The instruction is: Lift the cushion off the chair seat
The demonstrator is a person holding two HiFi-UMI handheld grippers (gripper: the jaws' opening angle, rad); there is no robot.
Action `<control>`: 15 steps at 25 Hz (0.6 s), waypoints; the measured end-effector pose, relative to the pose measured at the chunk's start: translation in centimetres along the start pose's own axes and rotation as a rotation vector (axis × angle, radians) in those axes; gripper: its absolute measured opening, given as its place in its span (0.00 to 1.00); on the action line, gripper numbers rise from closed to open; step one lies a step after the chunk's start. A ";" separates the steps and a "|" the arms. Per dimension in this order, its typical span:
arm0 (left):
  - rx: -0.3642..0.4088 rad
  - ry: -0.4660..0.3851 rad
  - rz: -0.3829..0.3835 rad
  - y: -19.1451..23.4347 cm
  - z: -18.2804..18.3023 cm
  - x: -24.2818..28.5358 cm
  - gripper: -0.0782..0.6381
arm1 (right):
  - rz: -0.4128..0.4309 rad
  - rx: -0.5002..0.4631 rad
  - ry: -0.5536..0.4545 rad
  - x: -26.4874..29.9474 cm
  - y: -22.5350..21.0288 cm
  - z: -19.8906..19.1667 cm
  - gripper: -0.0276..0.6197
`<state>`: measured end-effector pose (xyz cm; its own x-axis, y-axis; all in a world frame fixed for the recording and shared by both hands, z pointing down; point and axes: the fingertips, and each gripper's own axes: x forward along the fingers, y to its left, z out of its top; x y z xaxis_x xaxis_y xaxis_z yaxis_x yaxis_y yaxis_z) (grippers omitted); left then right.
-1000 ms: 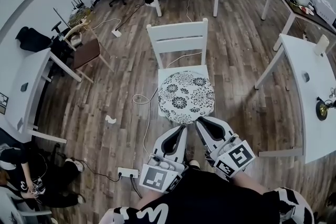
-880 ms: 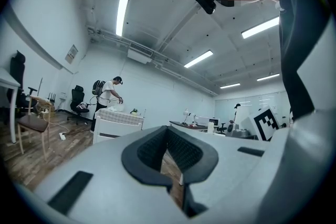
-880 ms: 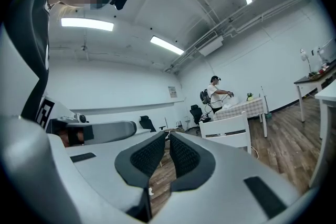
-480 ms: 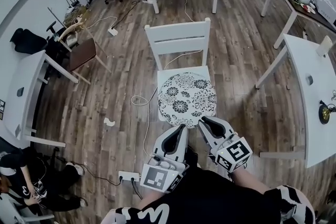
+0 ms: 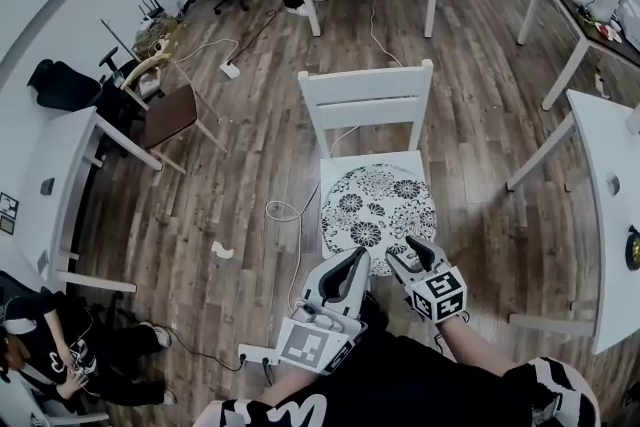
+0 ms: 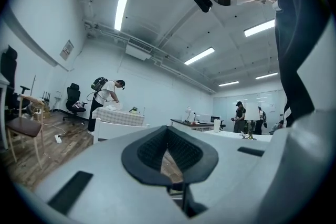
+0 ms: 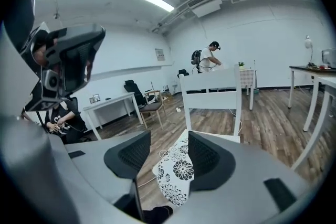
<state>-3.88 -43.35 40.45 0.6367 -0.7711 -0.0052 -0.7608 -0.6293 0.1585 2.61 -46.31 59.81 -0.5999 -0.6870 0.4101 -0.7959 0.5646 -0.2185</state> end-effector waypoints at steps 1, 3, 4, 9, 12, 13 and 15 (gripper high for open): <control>0.003 0.010 0.009 0.6 -0.4 0.1 0.11 | -0.002 -0.007 0.028 0.9 -0.5 -0.9 0.37; 0.006 0.021 0.026 1.7 -1.0 0.3 0.11 | -0.002 -0.026 0.083 2.8 -1.4 -3.0 0.38; 0.007 0.024 0.033 2.1 -1.2 0.4 0.11 | -0.003 -0.038 0.108 3.6 -1.9 -4.0 0.38; 0.009 0.039 0.034 2.6 -2.0 0.9 0.11 | -0.022 -0.091 0.211 6.5 -4.5 -8.7 0.38; 0.015 0.048 0.031 2.8 -2.7 1.0 0.11 | -0.028 -0.104 0.259 8.2 -5.8 -10.6 0.38; 0.010 0.049 0.034 2.9 -3.0 1.0 0.11 | -0.028 -0.113 0.278 8.6 -6.1 -11.3 0.38; -0.011 0.053 0.047 3.2 -3.6 1.0 0.11 | -0.028 -0.138 0.316 9.5 -6.7 -12.8 0.38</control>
<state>-5.20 -45.82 44.47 0.6060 -0.7936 0.0550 -0.7891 -0.5909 0.1679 3.29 -50.70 76.51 -0.5057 -0.5397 0.6731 -0.7802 0.6190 -0.0898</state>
